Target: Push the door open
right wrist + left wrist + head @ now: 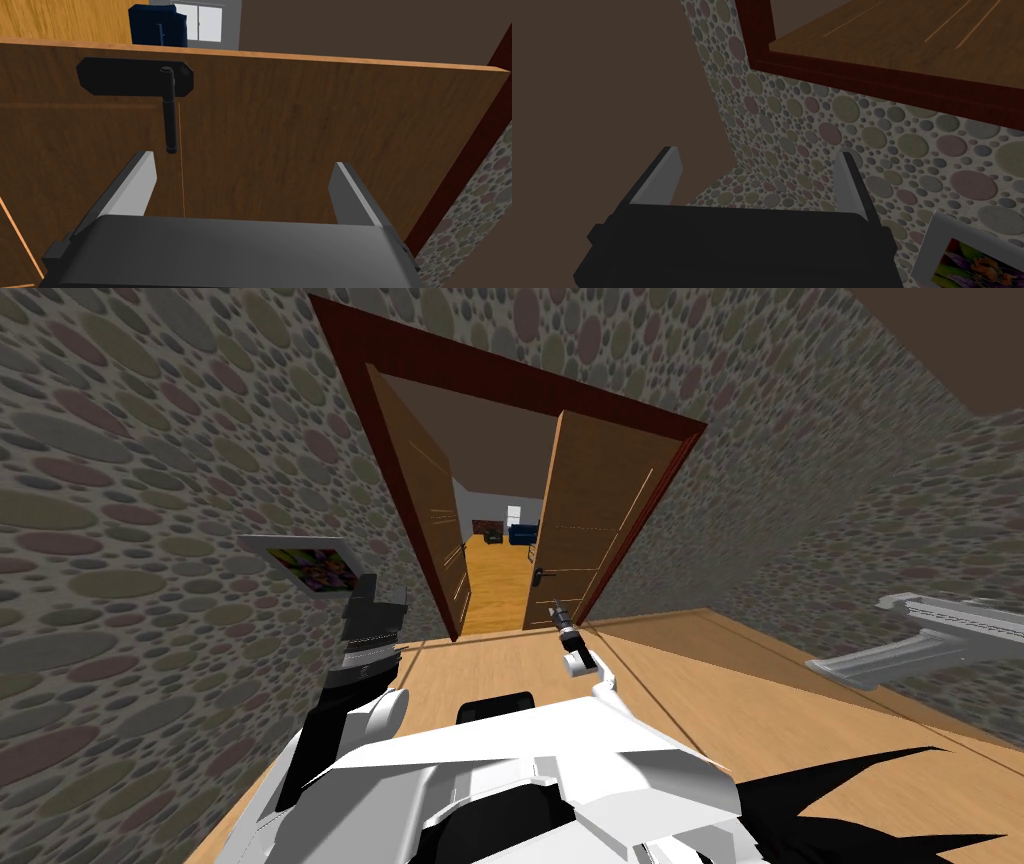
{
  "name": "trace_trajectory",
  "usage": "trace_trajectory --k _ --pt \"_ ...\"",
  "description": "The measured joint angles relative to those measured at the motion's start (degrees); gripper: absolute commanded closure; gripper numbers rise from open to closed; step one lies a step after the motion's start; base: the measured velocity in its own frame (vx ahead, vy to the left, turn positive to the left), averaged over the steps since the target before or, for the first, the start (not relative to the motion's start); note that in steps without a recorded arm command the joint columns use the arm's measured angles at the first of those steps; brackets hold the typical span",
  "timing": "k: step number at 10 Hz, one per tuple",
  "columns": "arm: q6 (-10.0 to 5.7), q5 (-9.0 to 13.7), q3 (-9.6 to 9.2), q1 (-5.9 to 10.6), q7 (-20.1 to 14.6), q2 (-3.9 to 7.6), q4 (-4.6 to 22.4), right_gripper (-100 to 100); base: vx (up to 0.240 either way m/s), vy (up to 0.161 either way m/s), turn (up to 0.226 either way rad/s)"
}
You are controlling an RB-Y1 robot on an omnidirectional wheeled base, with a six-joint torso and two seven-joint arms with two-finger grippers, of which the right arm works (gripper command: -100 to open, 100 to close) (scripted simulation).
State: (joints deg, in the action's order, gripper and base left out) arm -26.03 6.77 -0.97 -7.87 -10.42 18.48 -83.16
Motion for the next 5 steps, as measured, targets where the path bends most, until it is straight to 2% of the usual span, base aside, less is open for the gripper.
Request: trace_trajectory --k 2,4,5 --pt "-0.15 1.1 -0.26 1.44 -0.8 1.56 3.1 -100 0.092 -0.067 0.082" --pt "-0.82 2.2 -0.62 3.84 -1.5 2.82 7.6 -100 0.097 -0.061 0.087" --pt "-0.87 2.8 -0.73 4.43 -1.9 3.57 9.0 -100 0.082 -0.055 0.087"
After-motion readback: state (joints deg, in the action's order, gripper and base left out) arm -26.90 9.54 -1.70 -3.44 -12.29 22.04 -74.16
